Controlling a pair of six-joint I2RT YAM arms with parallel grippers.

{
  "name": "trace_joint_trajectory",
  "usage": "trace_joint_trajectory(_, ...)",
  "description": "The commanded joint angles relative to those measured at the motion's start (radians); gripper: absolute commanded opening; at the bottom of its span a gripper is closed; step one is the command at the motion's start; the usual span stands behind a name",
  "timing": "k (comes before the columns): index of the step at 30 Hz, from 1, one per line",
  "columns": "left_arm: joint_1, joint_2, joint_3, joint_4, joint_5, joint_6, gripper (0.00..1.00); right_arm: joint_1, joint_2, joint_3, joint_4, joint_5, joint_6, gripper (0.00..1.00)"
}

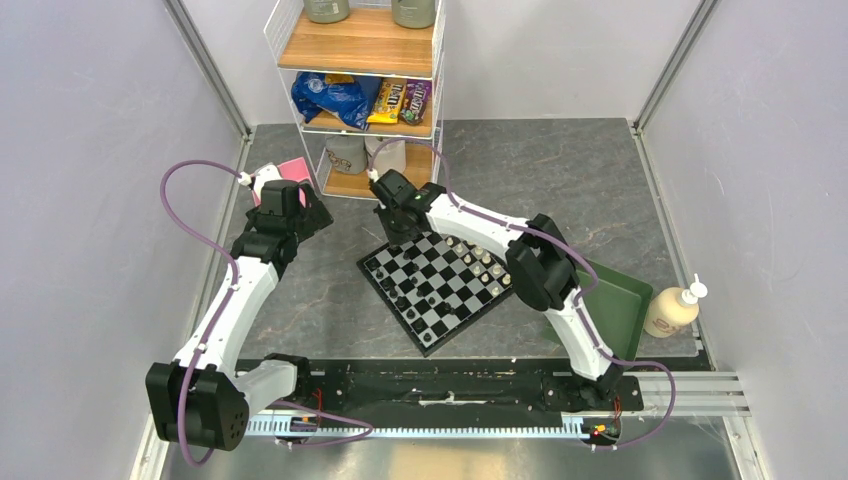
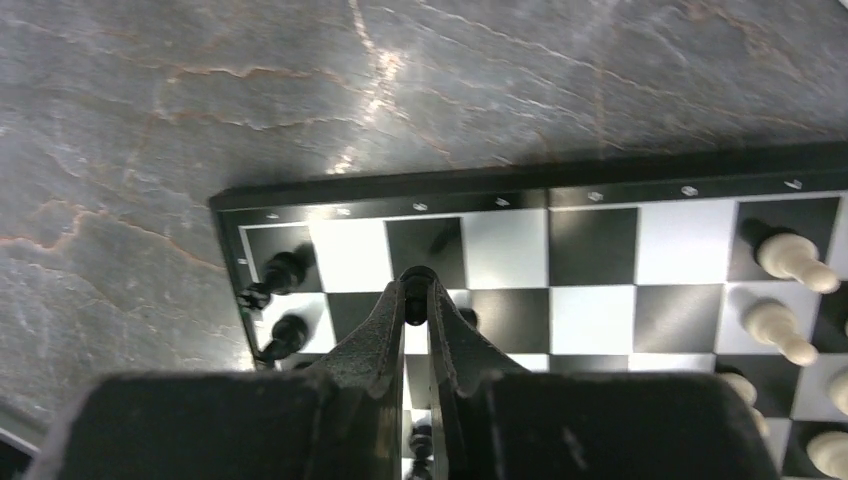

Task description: Set up the chess pieces on the board

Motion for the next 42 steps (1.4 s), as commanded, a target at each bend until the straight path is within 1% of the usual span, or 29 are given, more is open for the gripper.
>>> trace_joint_trajectory(1, 0.006, -0.002, 0.036, 0.031, -0.011, 0.028, 1.00, 0.033, 0.045, 0.082, -0.009, 0.010, -0.027, 0.15)
trace_joint_trajectory(7, 0.007, -0.009, 0.037, 0.027, -0.014, 0.033, 1.00, 0.057, 0.087, 0.130, -0.030, 0.021, -0.032, 0.15)
trace_joint_trajectory(12, 0.007, -0.013, 0.038, 0.023, -0.019, 0.034, 1.00, 0.060, 0.104, 0.138, -0.032, 0.033, -0.037, 0.15)
trace_joint_trajectory(28, 0.012, -0.015, 0.025, 0.025, -0.015, 0.030, 1.00, 0.077, 0.112, 0.139, -0.035, 0.011, -0.041, 0.15)
trace_joint_trajectory(34, 0.012, -0.017, 0.021, 0.028, -0.015, 0.030, 1.00, 0.083, 0.116, 0.131, -0.036, 0.011, -0.035, 0.17)
trace_joint_trajectory(38, 0.013, -0.020, 0.019, 0.028, -0.014, 0.030, 1.00, 0.082, 0.121, 0.132, -0.036, 0.025, -0.038, 0.20)
trace_joint_trajectory(42, 0.014, -0.021, 0.019, 0.028, -0.013, 0.030, 1.00, 0.082, 0.118, 0.135, -0.036, 0.030, -0.040, 0.28)
